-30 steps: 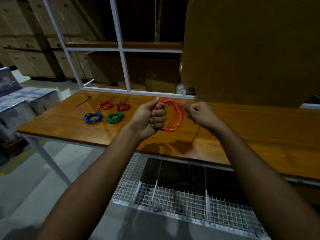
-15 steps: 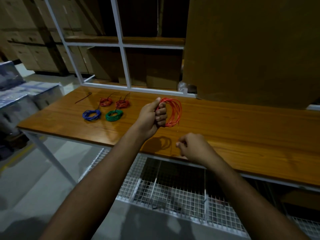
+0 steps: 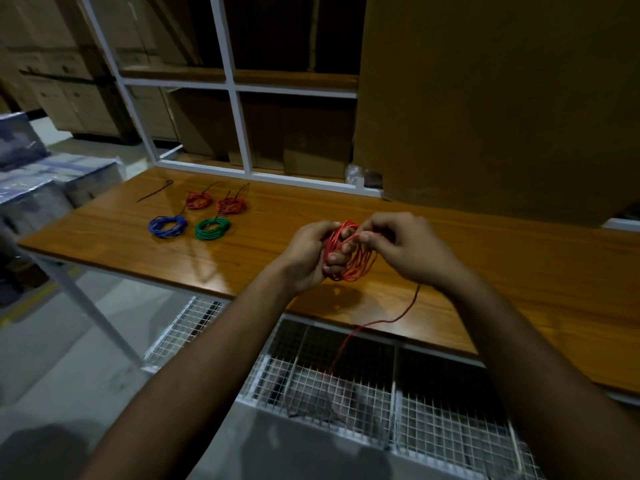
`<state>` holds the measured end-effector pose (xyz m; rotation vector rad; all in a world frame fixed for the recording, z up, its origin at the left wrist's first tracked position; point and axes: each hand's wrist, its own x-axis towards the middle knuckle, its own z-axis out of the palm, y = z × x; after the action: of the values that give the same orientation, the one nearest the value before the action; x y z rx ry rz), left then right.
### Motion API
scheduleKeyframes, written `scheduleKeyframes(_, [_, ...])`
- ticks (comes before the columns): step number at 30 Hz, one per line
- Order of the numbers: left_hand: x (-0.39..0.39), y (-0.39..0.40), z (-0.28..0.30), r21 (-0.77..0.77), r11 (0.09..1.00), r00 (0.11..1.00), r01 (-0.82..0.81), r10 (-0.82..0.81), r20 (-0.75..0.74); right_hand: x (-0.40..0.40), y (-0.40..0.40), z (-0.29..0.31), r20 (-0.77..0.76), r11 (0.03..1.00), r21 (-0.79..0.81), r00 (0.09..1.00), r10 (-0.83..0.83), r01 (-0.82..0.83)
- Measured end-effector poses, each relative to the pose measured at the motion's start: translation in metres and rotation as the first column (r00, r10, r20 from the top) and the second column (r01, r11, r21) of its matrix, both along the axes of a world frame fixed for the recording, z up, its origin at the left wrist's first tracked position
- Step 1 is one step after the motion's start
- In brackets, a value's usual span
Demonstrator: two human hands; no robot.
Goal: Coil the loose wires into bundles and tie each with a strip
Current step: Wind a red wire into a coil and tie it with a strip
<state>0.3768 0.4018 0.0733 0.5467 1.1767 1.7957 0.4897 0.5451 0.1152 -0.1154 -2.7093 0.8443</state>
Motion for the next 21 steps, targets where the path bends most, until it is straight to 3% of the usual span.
scheduleKeyframes(2, [0.003,0.004,-0.002,-0.025,0.999,0.999,0.031,-0.03,0.036,0.003,0.016,0.011,0.127,0.985,-0.104,0.981,0.148,-0.136])
scheduleKeyframes(3, [0.006,0.006,-0.002,-0.03,0.998,0.998,0.047,-0.046,0.048,0.003,0.023,0.012,0.115,0.983,-0.094,0.98,0.165,-0.155])
scheduleKeyframes(7, [0.011,0.012,-0.001,0.013,0.993,0.989,0.115,-0.116,0.093,-0.011,0.039,0.007,-0.142,0.996,0.07,0.989,-0.043,0.053])
scheduleKeyframes(9, [0.011,0.012,0.001,0.048,0.992,0.984,0.119,-0.124,0.131,-0.017,0.049,-0.001,-0.109,0.994,0.041,0.99,-0.093,0.098])
scheduleKeyframes(11, [0.009,0.011,0.005,0.093,0.992,0.981,0.089,-0.103,0.162,-0.017,0.062,-0.016,0.079,0.977,-0.211,0.997,0.002,0.015])
scheduleKeyframes(12, [0.008,0.009,0.007,0.117,0.991,0.981,0.062,-0.083,0.177,-0.014,0.07,-0.027,0.17,0.916,-0.4,0.981,0.098,-0.022])
scheduleKeyframes(15, [0.0,0.006,0.011,0.178,0.982,0.975,-0.057,0.017,0.22,-0.004,0.088,-0.065,0.24,0.615,-0.789,0.918,0.316,-0.006])
scheduleKeyframes(18, [-0.006,0.003,0.013,0.21,0.965,0.967,-0.155,0.104,0.233,0.008,0.077,-0.091,0.223,0.462,-0.884,0.936,0.273,0.076])
scheduleKeyframes(20, [-0.009,0.005,0.014,0.199,0.96,0.964,-0.196,0.152,0.217,0.013,0.056,-0.099,0.234,0.502,-0.848,0.97,0.068,0.169])
scheduleKeyframes(21, [-0.009,0.006,0.014,0.188,0.958,0.962,-0.217,0.177,0.208,0.012,0.045,-0.1,0.226,0.574,-0.791,0.973,-0.046,0.21])
